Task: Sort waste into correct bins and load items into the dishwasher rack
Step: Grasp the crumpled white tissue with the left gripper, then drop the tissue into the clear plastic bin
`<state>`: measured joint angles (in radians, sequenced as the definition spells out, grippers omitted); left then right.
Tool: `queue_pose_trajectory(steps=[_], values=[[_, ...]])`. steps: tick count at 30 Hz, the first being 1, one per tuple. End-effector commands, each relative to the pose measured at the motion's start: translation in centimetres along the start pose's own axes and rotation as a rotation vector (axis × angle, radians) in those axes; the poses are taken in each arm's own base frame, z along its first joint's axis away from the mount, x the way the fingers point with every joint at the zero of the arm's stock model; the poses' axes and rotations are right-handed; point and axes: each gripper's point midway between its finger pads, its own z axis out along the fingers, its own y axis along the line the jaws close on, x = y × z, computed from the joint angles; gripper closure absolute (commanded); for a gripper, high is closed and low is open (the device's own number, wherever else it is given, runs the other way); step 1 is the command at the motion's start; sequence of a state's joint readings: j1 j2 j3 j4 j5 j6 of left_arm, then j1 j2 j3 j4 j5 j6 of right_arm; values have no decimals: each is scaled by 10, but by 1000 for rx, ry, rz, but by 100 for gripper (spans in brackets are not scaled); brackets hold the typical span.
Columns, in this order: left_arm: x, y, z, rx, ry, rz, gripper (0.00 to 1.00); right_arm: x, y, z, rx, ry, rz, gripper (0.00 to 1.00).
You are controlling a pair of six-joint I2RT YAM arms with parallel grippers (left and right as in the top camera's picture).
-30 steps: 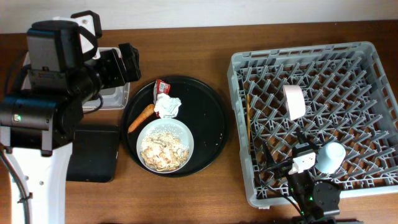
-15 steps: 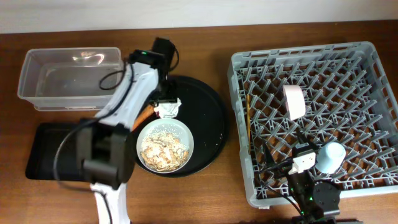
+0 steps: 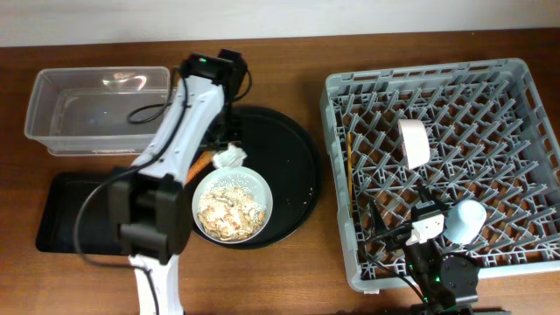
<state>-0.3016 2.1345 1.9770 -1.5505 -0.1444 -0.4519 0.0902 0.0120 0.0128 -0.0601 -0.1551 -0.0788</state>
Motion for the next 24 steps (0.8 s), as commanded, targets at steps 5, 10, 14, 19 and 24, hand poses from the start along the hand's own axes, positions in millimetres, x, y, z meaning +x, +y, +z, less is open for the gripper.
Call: queue_pose_trajectory(steps=[5, 10, 14, 19, 24], values=[[30, 137, -48, -118, -50, -448, 100, 4, -3, 0, 14, 8, 11, 2], [62, 188, -4, -174, 139, -577, 100, 4, -3, 0, 14, 8, 11, 2], [92, 207, 21, -138, 225, -676, 100, 4, -3, 0, 14, 8, 11, 2], [63, 221, 0, 12, -43, -763, 100, 4, -3, 0, 14, 8, 11, 2], [-58, 205, -19, 296, -451, -651, 100, 4, -3, 0, 14, 8, 11, 2]])
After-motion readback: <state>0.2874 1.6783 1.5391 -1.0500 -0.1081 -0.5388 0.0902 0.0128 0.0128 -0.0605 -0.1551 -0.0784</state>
